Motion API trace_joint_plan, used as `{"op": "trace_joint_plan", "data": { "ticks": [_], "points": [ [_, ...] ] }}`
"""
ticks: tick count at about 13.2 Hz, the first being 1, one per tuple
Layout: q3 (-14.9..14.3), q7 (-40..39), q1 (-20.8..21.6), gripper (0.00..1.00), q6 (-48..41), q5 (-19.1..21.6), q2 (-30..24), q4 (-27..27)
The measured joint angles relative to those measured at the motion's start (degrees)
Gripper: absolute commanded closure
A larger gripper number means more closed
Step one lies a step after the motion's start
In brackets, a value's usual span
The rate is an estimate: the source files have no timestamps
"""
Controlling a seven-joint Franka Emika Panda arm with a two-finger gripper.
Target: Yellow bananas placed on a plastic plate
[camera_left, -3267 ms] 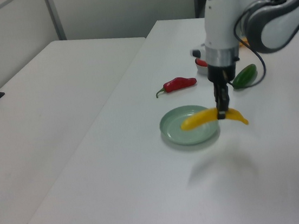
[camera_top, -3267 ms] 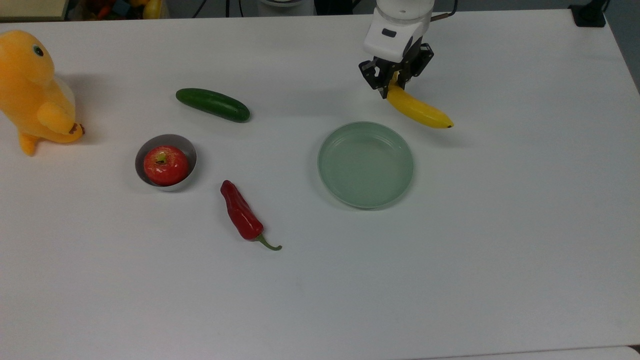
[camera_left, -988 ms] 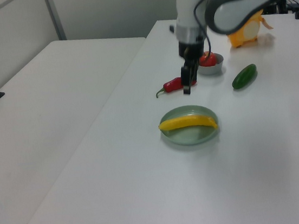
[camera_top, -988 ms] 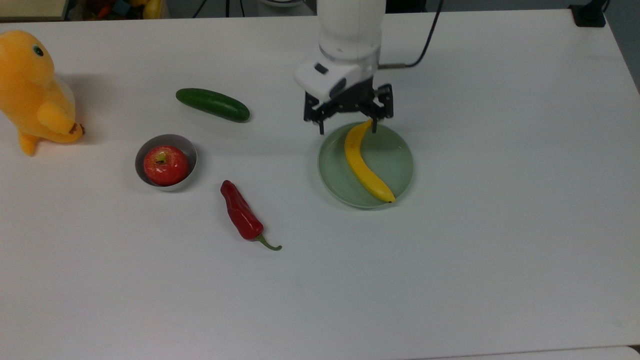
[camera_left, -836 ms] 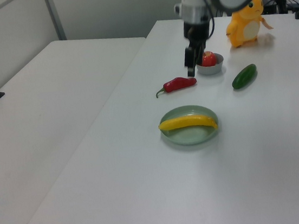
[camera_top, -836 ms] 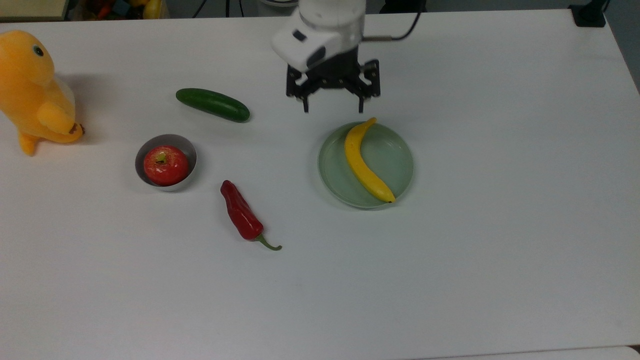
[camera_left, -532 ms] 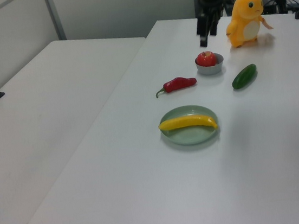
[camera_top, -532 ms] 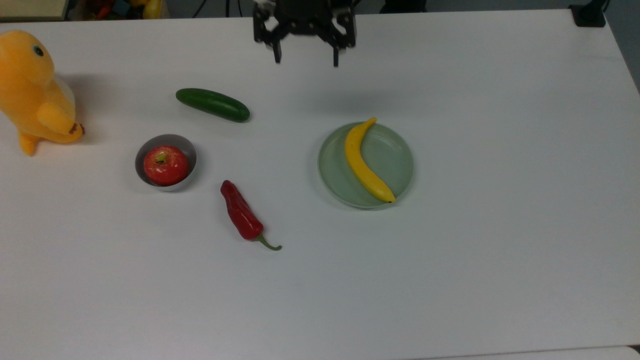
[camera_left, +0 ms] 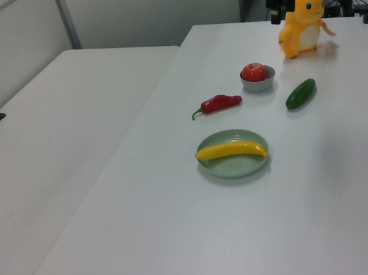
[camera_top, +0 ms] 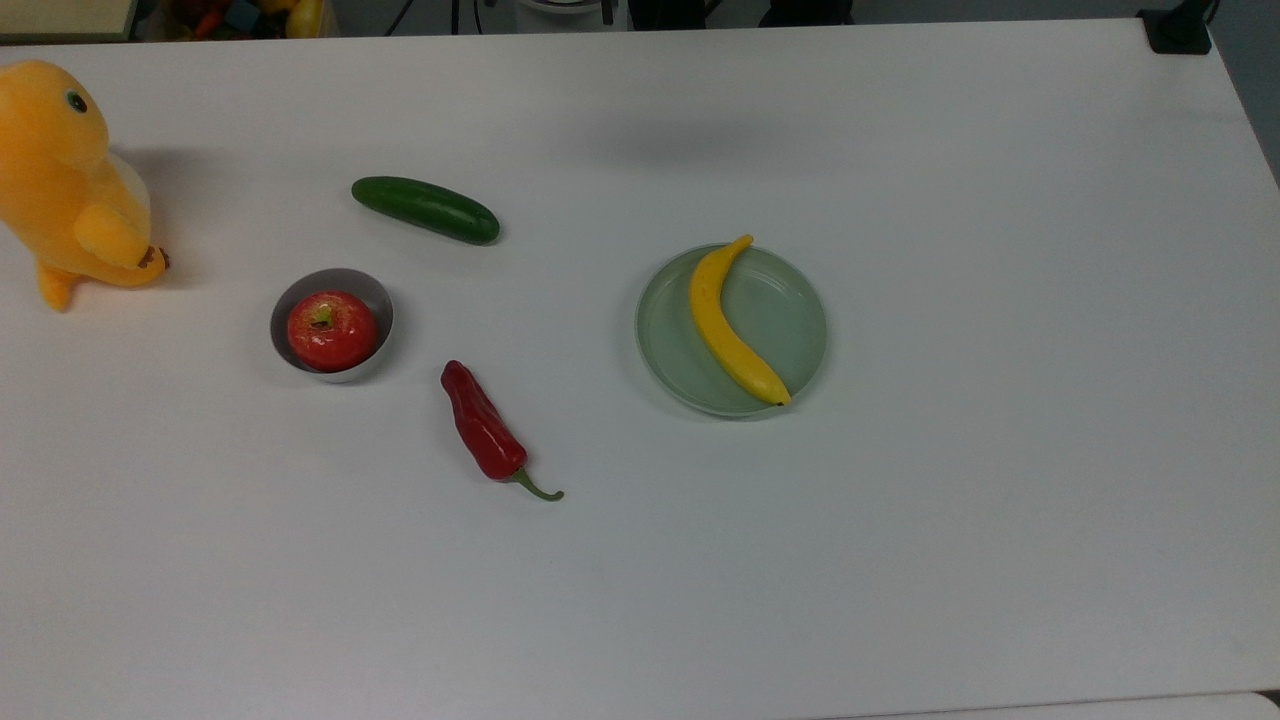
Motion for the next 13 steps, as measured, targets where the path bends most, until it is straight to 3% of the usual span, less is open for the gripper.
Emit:
{"op": "trace_joint_plan", "data": {
  "ticks": [4, 9, 13],
  "points": [
    [0.0, -6.8, -0.6, 0.0, 4.2, 0.0, 0.1, 0.0],
    [-4.1, -18.9, -0.1, 0.0, 8.0, 0.0, 0.8, 0.0],
    [-4.8, -19.2, 1.3, 0.0, 4.8, 0.0, 0.7, 0.0]
  ]
}}
